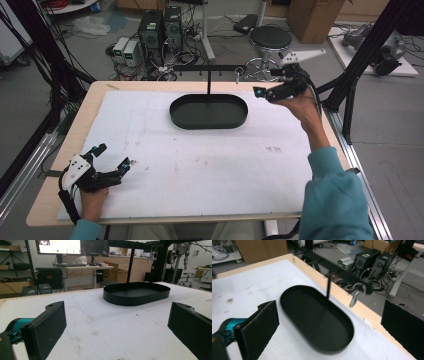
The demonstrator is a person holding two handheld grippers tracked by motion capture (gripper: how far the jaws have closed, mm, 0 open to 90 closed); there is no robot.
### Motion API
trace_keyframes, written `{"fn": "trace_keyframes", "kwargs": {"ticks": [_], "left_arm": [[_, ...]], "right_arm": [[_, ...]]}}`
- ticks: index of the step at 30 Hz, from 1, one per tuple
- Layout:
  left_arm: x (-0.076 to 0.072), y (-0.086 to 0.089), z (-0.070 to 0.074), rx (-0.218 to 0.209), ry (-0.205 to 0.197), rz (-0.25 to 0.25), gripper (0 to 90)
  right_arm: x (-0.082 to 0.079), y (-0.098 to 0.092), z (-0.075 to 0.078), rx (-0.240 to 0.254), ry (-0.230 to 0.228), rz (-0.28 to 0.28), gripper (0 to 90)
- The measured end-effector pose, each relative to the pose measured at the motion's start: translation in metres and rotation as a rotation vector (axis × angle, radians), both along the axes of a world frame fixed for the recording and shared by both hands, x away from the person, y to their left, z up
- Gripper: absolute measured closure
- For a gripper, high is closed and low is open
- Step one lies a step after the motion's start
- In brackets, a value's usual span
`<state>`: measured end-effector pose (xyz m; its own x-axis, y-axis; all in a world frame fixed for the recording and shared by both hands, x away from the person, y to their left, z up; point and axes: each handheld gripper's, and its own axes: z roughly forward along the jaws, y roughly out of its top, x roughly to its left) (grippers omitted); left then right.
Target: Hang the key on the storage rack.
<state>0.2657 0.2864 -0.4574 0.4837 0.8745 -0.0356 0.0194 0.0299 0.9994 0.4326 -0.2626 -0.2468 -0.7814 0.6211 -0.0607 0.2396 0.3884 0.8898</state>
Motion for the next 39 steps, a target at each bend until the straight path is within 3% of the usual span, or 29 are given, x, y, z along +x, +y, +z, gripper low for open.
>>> {"fn": "trace_keyframes", "kwargs": {"ticks": [6, 14, 20, 24, 26, 31, 33, 35, 37, 39], "left_arm": [[0.001, 0.0, 0.0, -0.006, 0.003, -0.001, 2.3], [0.0, 0.0, 0.0, 0.0, 0.002, 0.0, 2.3], [0.0, 0.0, 0.0, 0.003, -0.003, 0.0, 2.3], [0.0, 0.0, 0.0, 0.002, -0.005, 0.0, 2.3], [0.0, 0.0, 0.0, 0.001, -0.006, 0.0, 2.3], [0.0, -0.001, 0.0, 0.001, -0.005, 0.0, 2.3], [0.0, -0.001, 0.0, 0.0, -0.005, 0.001, 2.3], [0.0, -0.001, 0.0, 0.0, -0.006, 0.0, 2.3], [0.0, -0.001, 0.0, 0.0, -0.006, 0.0, 2.3], [0.0, -0.001, 0.0, 0.003, -0.007, 0.0, 2.3]], "right_arm": [[-0.052, -0.018, -0.03, 0.067, -0.042, 0.033, 0.8], [-0.093, -0.033, -0.082, 0.14, -0.084, 0.026, 0.7], [-0.108, -0.039, -0.129, 0.191, -0.112, -0.034, 0.7], [-0.116, -0.043, -0.16, 0.259, -0.113, -0.043, 0.8], [-0.121, -0.045, -0.171, 0.265, -0.142, -0.066, 0.7], [-0.13, -0.048, -0.191, 0.298, -0.213, -0.083, 0.7], [-0.131, -0.047, -0.197, 0.3, -0.201, -0.081, 0.7], [-0.131, -0.045, -0.2, 0.262, -0.186, -0.08, 0.8], [-0.133, -0.047, -0.205, 0.297, -0.174, -0.073, 0.8], [-0.134, -0.047, -0.206, 0.303, -0.189, -0.076, 0.8]]}}
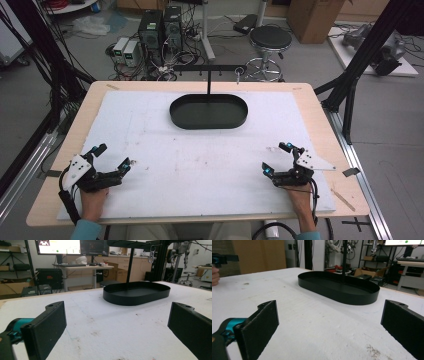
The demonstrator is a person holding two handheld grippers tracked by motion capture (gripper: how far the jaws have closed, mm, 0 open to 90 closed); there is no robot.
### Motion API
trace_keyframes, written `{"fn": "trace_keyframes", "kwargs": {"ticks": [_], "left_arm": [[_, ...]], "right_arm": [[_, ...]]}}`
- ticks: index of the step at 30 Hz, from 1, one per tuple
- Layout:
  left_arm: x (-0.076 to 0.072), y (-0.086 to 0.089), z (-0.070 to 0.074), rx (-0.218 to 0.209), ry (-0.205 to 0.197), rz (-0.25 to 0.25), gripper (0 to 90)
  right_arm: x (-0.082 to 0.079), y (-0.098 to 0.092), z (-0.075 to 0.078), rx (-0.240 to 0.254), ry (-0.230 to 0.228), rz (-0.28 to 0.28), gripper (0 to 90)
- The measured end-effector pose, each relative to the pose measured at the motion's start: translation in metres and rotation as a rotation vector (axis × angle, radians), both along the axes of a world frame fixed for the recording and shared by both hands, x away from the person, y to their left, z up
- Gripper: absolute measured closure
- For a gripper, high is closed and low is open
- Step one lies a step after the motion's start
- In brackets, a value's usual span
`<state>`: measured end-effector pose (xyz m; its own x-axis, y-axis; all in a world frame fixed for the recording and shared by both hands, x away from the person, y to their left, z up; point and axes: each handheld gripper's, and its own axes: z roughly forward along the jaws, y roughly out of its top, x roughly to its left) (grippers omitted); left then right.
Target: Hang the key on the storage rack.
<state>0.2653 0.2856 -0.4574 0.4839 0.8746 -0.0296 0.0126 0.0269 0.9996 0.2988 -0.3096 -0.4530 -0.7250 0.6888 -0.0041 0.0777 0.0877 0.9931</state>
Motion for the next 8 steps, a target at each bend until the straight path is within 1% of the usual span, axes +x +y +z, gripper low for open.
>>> {"fn": "trace_keyframes", "kwargs": {"ticks": [3, 7, 8], "left_arm": [[0.0, 0.0, -0.0001, -0.001, 0.0, 0.0, 2.3], [-0.0004, 0.0, -0.0001, -0.001, -0.002, -0.001, 2.3], [-0.0005, -0.0001, -0.0002, -0.003, -0.006, -0.001, 2.3]], "right_arm": [[-0.0012, 0.0007, -0.0007, -0.009, -0.028, -0.006, 0.8], [-0.0027, 0.0012, -0.0012, -0.018, -0.026, -0.013, 0.8], [-0.0029, 0.0016, -0.0013, -0.019, -0.035, -0.018, 0.8]]}}
